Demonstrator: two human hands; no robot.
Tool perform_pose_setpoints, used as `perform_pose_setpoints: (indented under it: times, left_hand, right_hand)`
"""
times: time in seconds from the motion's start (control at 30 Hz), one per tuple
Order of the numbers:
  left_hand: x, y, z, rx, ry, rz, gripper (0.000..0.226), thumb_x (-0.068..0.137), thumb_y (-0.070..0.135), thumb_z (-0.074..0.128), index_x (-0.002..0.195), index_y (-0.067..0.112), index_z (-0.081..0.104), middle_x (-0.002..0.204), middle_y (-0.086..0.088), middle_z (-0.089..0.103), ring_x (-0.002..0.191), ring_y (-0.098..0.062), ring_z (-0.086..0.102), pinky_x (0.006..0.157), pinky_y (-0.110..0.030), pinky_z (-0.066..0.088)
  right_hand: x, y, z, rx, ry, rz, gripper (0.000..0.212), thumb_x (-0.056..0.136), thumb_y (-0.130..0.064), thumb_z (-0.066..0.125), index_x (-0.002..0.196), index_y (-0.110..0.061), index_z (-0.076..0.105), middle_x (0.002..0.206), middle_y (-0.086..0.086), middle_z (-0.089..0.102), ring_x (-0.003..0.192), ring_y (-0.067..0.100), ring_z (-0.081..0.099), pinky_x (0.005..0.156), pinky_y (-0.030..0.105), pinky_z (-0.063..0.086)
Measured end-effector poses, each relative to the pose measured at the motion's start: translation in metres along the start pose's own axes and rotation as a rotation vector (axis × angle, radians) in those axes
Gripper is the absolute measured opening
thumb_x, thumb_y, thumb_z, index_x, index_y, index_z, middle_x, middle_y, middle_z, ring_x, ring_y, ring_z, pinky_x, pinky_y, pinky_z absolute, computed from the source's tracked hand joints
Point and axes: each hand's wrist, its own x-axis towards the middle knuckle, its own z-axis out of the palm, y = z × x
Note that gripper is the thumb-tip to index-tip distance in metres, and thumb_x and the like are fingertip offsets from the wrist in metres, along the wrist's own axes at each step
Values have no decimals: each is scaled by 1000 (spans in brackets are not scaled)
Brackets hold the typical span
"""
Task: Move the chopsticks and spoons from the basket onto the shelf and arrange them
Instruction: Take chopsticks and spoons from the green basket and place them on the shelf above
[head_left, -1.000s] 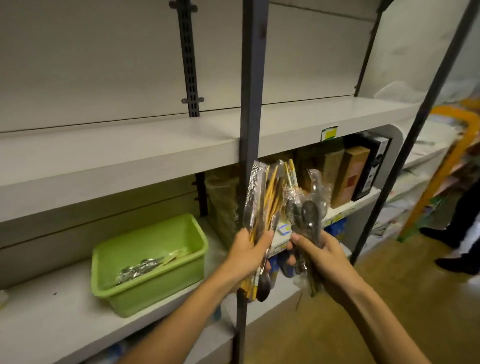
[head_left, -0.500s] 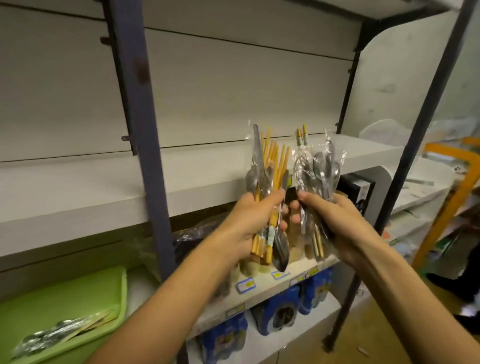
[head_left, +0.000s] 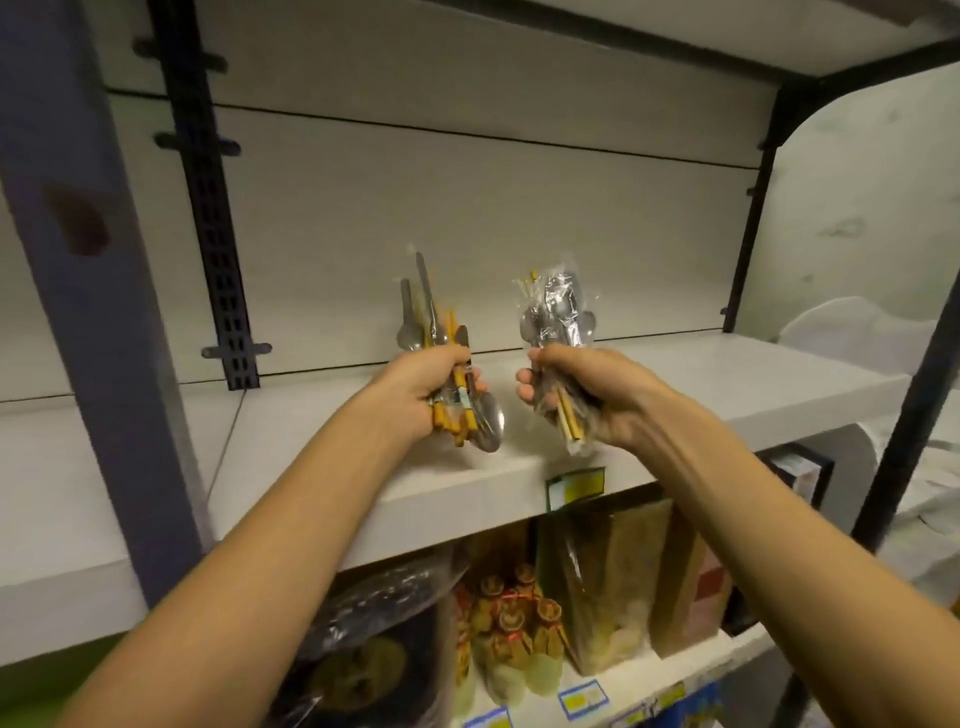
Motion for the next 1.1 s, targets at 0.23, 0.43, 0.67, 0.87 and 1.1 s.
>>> perform_pose_setpoints:
  times: [0.23,0.43,0.67,0.87,1.1]
  left_hand:
    - [33,9,-30,323,224,11,1,90,3,57,91,3,56,70,-13,60,42,-18,61,41,-26,53]
    - [44,7,-48,639,366,158,13,72,-1,74,81,4,65,65,-10,65,43,-13,61,42,-20,50]
    - [46,5,-56,811,529,201,66,59,34,90,109,12,54,101,-3,64,93,-19,64,79,-30,52]
    - [46,5,-63,827,517,227,36,68,50,80,82,27,56,82,11,65,77,-5,63,53,-15,42]
    - [56,5,-74,854,614,261,7,89,25,60,89,19,65,84,-5,73,82,-20,69,81,-35,55]
  right_hand:
    - [83,3,10,-303,-5,56,27,88,-7,65,107,3,49,82,19,61,63,29,72,43,26,52]
    - [122,10,10,-579,-71,14,20,81,-7,68,94,4,56,64,15,61,49,27,61,51,36,56]
    - [153,3,7,-674,-167,-54,26,74,-12,72,92,3,60,70,16,69,65,29,64,77,51,58]
    - [164,13,-2,-721,-199,-140,29,66,-26,77,81,-4,64,71,17,70,63,31,68,59,44,58]
    - [162,2,-12,-642,-208,-136,18,76,-14,71,83,3,65,61,16,62,51,25,53,55,38,46]
